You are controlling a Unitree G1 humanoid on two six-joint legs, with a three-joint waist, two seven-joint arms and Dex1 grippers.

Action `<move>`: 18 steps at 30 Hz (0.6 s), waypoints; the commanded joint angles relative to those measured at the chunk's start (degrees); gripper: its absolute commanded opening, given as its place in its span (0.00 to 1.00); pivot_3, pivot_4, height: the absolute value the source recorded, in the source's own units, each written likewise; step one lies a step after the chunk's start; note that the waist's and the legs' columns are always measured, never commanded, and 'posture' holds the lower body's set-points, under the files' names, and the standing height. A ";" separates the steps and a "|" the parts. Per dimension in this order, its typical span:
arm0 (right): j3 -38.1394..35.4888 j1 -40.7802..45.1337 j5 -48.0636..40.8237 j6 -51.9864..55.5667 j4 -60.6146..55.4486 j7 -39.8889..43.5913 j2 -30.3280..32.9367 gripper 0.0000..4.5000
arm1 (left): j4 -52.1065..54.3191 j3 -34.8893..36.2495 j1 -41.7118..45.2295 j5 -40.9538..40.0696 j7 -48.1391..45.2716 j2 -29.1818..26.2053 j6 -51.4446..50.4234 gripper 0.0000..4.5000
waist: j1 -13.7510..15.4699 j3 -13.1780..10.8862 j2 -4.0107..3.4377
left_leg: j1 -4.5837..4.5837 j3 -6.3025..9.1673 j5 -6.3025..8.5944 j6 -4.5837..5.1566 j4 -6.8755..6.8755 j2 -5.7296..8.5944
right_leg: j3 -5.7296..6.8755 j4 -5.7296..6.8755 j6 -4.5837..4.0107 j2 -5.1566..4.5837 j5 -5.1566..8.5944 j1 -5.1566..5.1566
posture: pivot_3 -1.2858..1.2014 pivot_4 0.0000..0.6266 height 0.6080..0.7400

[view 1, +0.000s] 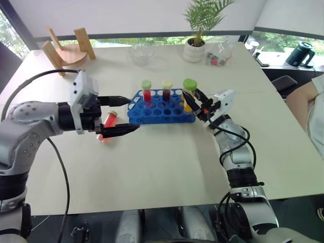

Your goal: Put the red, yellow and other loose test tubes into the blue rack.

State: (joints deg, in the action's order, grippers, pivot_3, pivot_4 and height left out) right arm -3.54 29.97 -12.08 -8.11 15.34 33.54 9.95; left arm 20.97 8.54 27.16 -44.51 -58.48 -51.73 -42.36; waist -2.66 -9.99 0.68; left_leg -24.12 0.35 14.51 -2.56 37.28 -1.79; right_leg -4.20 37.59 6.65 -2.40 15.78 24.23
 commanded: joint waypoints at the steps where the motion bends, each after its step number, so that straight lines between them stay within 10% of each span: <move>1: 0.69 0.65 -0.02 -1.46 0.64 0.02 -0.26 0.18 | 1.58 1.45 0.14 -0.80 0.31 -0.53 -0.24 1.00 | 0.00 0.00 0.00 | 0.00 0.00 -0.01 -0.01 0.00 0.00 | -0.01 0.01 0.00 0.00 0.00 0.00 | 0.52 0.24 1.00; 15: 1.67 1.55 -0.03 -2.14 4.47 -0.37 -1.18 0.18 | 1.76 0.94 0.59 -0.80 0.36 -0.06 -0.69 1.00 | -0.13 0.00 0.00 | 0.23 0.00 -0.03 -0.05 -0.02 0.00 | -0.03 0.03 0.00 0.02 0.00 -0.20 | 0.52 0.24 1.00; 18: 1.53 0.76 0.22 -1.00 3.77 -0.82 -0.45 0.51 | 1.78 0.68 0.58 -0.55 0.53 0.20 -0.59 1.00 | -0.13 0.00 0.00 | 0.24 -0.01 -0.03 -0.05 -0.02 0.00 | -0.04 0.04 0.00 0.02 0.00 -0.21 | 0.52 0.24 1.00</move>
State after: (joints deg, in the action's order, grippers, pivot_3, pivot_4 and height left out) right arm -2.28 30.36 -11.85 -9.24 20.51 32.94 9.49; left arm 21.07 8.53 27.18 -44.52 -58.27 -51.58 -43.38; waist -2.80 -9.99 0.68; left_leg -23.88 0.34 14.48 -2.61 37.26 -1.79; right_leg -4.24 37.63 6.65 -2.37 15.78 24.02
